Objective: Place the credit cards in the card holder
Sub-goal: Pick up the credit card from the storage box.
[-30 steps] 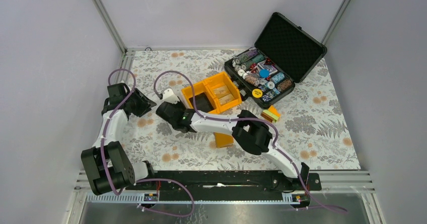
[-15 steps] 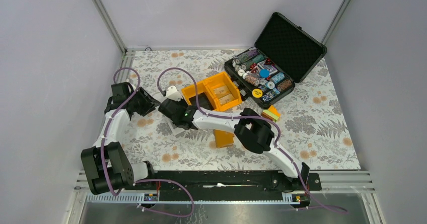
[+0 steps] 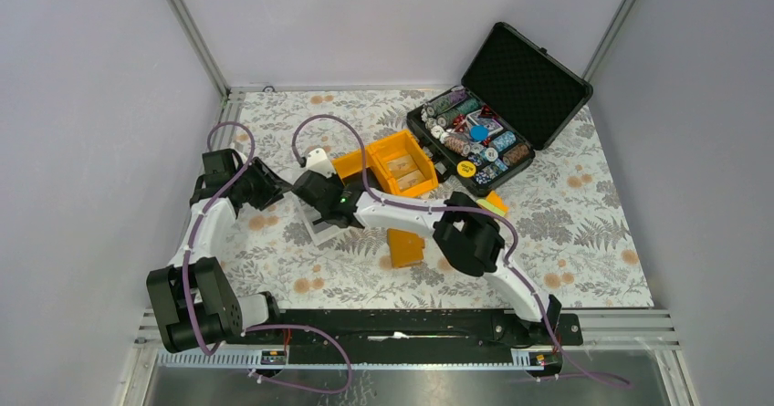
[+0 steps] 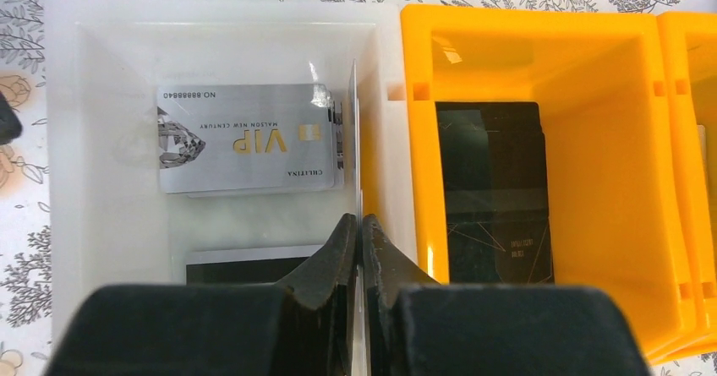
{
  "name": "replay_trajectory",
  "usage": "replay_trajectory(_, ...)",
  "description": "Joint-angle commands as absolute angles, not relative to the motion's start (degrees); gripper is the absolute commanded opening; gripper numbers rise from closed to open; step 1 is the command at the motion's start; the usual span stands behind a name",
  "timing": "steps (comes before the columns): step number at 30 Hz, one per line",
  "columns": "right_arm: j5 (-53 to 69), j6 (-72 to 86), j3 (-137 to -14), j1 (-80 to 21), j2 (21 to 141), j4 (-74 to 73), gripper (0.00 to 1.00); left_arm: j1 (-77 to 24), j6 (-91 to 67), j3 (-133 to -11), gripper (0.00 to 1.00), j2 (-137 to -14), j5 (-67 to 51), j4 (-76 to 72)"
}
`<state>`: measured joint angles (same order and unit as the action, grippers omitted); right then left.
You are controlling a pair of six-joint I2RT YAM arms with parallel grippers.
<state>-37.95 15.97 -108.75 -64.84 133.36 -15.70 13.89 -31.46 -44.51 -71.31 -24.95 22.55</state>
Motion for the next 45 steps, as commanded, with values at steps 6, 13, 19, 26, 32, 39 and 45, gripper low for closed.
replay_trajectory(6, -32.00, 17.04, -103.00, -59.66, 123.90, -12.79, 0.00, 11.62, -30.36, -44.57, 0.42, -64.80, -28.63, 16.18)
replay_trajectory(13, -22.69, 17.59, -92.45, -57.06, 117.08, -2.04, 0.00, 6.82, -29.62, -47.29, 0.52, -62.49, -28.31, 17.14)
replay_trajectory(19, -15.83, 20.20, -87.99, -54.93, 112.57, 2.68, 0.00, 6.67, -29.76, -46.93, 0.59, -60.01, -31.32, 16.16)
replay_trajectory(26, -8.30, 25.69, -84.80, -53.39, 109.36, 7.29, 0.00, 6.81, -37.53, -38.66, 0.67, -54.39, -34.11, 7.95)
replay_trajectory(32, 0.60, 29.89, -78.65, -51.19, 104.81, 13.76, 0.00, 7.56, -42.47, -33.41, 0.76, -50.76, -38.30, 0.71)
replay_trajectory(39, 7.15, 32.08, -77.59, -50.16, 102.80, 16.43, 0.00, 7.60, -45.43, -29.95, 0.77, -49.92, -40.91, -4.00)
replay_trajectory(45, 10.95, 36.45, -77.14, -50.09, 101.01, 20.85, 0.00, 7.62, -49.50, -26.91, 0.78, -49.66, -43.64, -10.44)
